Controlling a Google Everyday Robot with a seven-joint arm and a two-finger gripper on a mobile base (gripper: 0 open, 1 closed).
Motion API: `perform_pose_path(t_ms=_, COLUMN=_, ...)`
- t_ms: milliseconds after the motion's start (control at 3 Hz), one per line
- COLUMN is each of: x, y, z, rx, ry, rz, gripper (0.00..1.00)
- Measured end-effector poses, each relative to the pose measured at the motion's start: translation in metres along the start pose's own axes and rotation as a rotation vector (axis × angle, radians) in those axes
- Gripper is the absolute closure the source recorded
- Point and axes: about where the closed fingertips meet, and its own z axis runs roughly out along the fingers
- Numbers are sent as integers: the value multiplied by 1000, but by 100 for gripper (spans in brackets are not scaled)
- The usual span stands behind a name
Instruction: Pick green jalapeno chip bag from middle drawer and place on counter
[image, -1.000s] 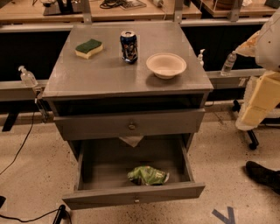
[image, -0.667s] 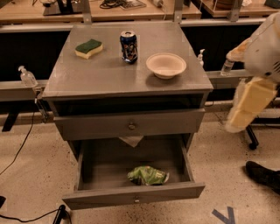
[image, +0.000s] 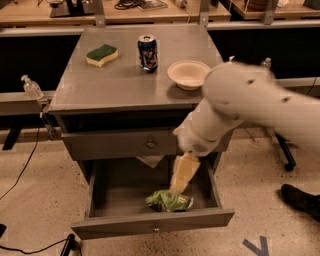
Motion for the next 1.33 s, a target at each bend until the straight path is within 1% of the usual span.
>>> perform_pose_path(t_ms=333, x=-2, y=-10, z=38, rx=4, ry=-42, rz=15, gripper=0)
perform_pose_path(t_ms=667, x=-3, y=-11, z=36, rx=8, ry=-43, rz=14, gripper=0)
perform_pose_path(t_ms=1000, x=-4, y=-1, z=54, rx=-33, ry=-42, rz=-4, gripper=0)
perform_pose_path(t_ms=1333, x=15, y=-2, z=111, rx=-71, ry=-58, rz=-18, gripper=0)
